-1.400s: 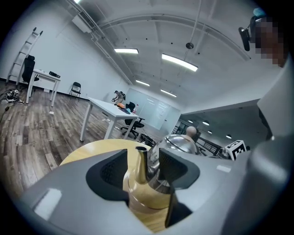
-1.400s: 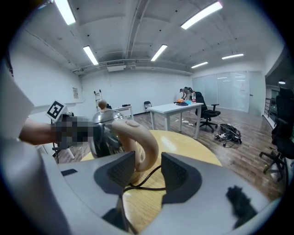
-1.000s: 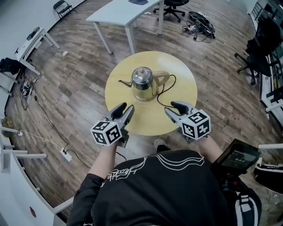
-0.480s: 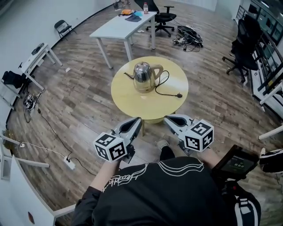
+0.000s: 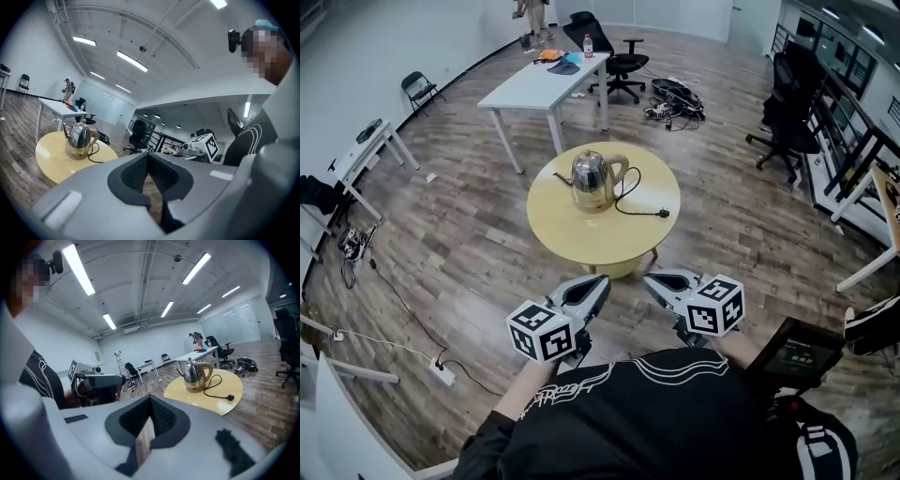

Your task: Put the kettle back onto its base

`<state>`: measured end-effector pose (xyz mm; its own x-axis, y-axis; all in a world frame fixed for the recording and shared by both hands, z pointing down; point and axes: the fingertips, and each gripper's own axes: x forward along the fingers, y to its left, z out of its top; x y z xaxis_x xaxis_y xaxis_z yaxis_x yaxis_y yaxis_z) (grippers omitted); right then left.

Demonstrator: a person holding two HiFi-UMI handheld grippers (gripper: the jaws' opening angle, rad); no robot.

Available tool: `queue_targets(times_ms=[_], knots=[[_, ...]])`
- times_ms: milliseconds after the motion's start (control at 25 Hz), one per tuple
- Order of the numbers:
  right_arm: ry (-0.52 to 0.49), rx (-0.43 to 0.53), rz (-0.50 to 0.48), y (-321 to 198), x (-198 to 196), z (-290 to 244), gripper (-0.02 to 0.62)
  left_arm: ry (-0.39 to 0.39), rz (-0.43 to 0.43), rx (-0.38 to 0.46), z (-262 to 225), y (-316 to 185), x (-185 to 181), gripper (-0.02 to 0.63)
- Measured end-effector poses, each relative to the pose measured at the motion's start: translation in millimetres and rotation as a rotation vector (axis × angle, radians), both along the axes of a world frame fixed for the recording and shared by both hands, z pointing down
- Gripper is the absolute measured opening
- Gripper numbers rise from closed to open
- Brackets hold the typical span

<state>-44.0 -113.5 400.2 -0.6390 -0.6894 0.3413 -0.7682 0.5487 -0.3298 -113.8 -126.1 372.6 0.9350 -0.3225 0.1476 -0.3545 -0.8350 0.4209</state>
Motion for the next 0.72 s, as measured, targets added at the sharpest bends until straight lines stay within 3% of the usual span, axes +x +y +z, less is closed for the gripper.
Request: queue_targets(times_ms=[720], knots=[[0.002, -0.007, 0.008, 6, -18, 7, 0.005, 0.002, -0.014, -0.019, 9, 15, -22, 0.006]])
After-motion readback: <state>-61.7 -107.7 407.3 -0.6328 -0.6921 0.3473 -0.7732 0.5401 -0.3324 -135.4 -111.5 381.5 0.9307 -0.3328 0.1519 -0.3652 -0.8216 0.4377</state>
